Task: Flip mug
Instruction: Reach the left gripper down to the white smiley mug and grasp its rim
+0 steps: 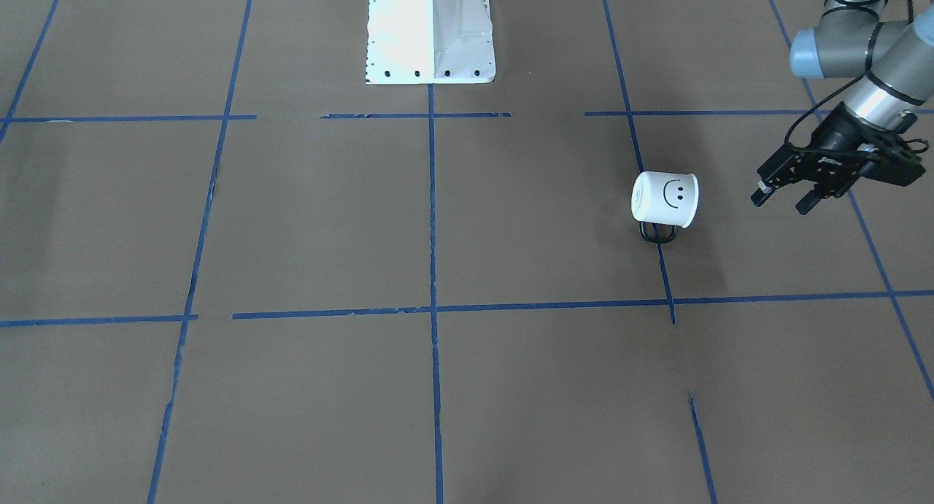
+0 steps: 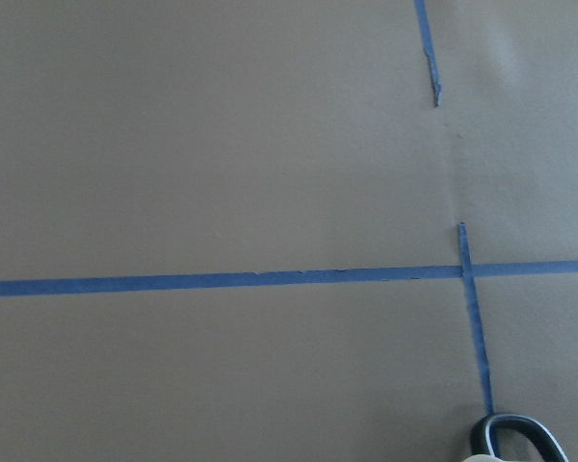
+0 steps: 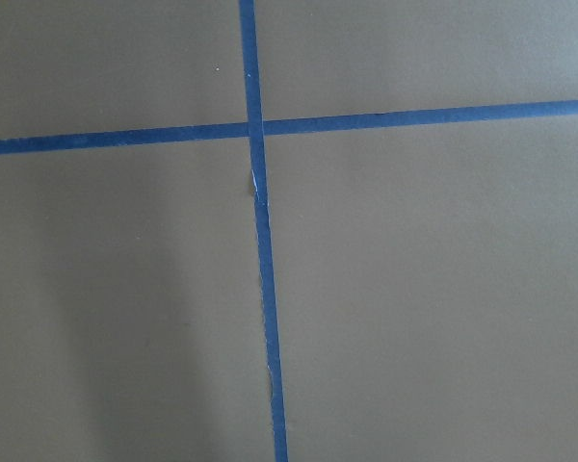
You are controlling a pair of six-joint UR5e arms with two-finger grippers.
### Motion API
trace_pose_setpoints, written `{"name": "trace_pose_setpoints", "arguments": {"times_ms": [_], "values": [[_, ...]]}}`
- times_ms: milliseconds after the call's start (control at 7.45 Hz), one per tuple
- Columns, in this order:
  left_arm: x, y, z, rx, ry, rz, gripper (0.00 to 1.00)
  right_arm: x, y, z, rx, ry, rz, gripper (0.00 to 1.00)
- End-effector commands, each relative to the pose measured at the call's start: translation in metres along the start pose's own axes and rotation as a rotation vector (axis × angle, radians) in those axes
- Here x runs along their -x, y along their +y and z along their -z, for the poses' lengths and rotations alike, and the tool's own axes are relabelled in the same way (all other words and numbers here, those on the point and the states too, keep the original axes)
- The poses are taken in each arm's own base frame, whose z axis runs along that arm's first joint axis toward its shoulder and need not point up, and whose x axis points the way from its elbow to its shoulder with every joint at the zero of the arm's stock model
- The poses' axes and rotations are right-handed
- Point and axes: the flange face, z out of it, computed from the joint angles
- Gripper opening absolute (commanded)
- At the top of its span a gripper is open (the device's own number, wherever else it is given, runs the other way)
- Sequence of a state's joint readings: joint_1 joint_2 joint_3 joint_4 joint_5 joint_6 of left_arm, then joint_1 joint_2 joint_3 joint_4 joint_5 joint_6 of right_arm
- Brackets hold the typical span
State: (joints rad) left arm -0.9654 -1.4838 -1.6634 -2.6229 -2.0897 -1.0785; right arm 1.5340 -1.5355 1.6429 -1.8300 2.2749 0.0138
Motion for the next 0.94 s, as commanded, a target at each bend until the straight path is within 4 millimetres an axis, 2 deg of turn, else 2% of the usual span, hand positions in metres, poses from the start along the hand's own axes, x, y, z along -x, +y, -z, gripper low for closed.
{"name": "trace_pose_setpoints", "arguments": {"times_ms": [0,134,268,537,805], "values": [[-0.007,0.046,-0.021,-0.073,0.237,0.018,1.0,0.0,0.0,0.0,0.0,0.0,0.0,1.0],[-0.002,0.06,-0.026,-0.081,0.351,0.005,1.0,0.0,0.0,0.0,0.0,0.0,0.0,1.0],[-0.017,0.058,-0.035,-0.082,0.41,-0.007,1.0,0.0,0.0,0.0,0.0,0.0,0.0,1.0],[-0.011,0.071,-0.053,-0.063,0.497,0.011,1.0,0.0,0.0,0.0,0.0,0.0,0.0,1.0],[-0.023,0.074,-0.065,-0.049,0.554,0.02,1.0,0.0,0.0,0.0,0.0,0.0,0.0,1.0]]}}
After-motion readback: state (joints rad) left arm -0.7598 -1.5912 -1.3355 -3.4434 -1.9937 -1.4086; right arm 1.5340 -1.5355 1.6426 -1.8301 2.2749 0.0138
